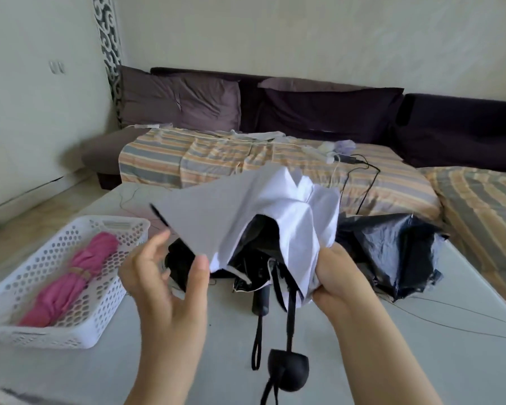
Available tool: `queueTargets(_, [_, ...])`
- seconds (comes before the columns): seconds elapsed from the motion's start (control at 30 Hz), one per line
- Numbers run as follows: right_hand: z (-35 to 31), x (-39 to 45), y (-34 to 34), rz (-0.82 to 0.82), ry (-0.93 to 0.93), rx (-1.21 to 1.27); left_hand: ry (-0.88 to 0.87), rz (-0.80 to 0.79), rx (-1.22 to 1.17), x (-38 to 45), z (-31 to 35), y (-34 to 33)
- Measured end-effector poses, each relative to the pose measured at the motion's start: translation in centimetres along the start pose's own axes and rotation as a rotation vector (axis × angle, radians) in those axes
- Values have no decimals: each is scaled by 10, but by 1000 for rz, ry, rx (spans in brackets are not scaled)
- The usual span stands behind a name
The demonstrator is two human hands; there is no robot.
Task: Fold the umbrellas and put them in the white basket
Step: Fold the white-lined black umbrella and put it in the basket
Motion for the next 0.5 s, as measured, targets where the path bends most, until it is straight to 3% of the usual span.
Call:
queueTargets(0.13, [33,6,-4,-74,73,-303,235,-286,96,7,-12,-15])
queueTargets(0.23, [55,12,-17,-123,134,-484,559,-410,-75,9,-33,-36])
queueTargets(0.3, [68,13,-22,-218,101,-480,603,-513,-146,6,-44,-41])
queueTargets(0.4, [79,16,-24,-336,-86,-330,667,-396,-199,7,-55,-43])
queueTargets(0.5, [78,17,-19,-389,-115,-422,738,-213,-146,6,-68,-45])
Point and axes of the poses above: each hand's wrist, its own x-axis towards the middle knuckle, its own y-axis out of the back of the hand, z = x × y, the point moved 1 cm from there along x, towards the middle knuckle, and after that the axes turned 3 degrees about -y, right-handed, at the moved point
